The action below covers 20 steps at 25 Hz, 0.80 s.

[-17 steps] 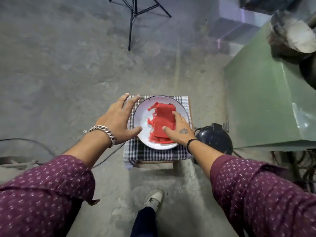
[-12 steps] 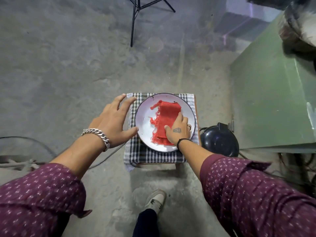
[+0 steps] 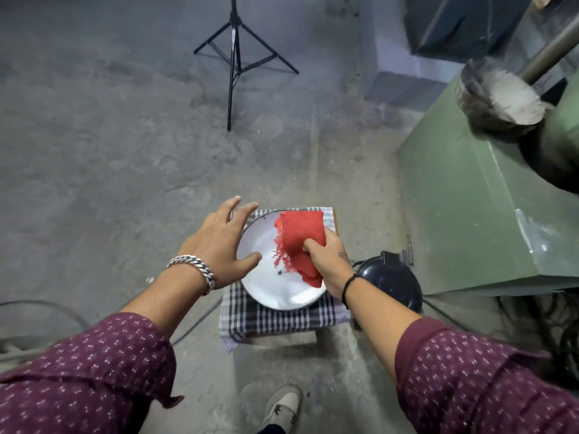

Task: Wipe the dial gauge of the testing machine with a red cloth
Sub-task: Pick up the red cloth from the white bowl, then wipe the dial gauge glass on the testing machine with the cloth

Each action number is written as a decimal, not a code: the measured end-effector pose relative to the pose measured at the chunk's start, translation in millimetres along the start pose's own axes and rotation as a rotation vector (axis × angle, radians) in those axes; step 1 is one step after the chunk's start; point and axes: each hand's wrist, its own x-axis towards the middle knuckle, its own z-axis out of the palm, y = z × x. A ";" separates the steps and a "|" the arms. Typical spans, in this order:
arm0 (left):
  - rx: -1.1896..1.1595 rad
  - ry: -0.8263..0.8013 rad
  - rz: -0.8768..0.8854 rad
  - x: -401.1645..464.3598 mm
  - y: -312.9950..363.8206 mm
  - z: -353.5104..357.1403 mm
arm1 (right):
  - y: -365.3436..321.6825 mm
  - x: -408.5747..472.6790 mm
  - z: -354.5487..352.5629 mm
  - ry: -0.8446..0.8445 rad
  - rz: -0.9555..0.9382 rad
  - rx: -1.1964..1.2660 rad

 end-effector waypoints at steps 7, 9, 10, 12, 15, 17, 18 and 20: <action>0.033 0.078 0.258 36.8 118.0 -100.8 | -128.5 -61.1 -105.6 0.086 -0.164 0.233; 0.068 0.100 0.348 44.6 161.2 -129.2 | -163.6 -88.0 -143.1 0.146 -0.214 0.273; 0.082 0.108 0.393 46.3 187.0 -144.6 | -180.7 -104.4 -164.5 0.175 -0.242 0.300; 0.104 0.138 0.487 45.8 241.8 -173.1 | -210.9 -138.8 -211.8 0.239 -0.309 0.353; 0.118 0.184 0.621 36.9 321.0 -207.5 | -245.6 -193.8 -278.5 0.339 -0.401 0.435; 0.122 0.217 0.710 26.6 370.8 -224.7 | -263.5 -230.6 -320.6 0.386 -0.456 0.484; 0.113 0.226 0.758 17.9 398.6 -231.6 | -269.4 -252.8 -343.7 0.428 -0.486 0.492; 0.095 0.252 0.858 -6.4 455.9 -241.0 | -275.7 -303.3 -391.6 0.516 -0.556 0.504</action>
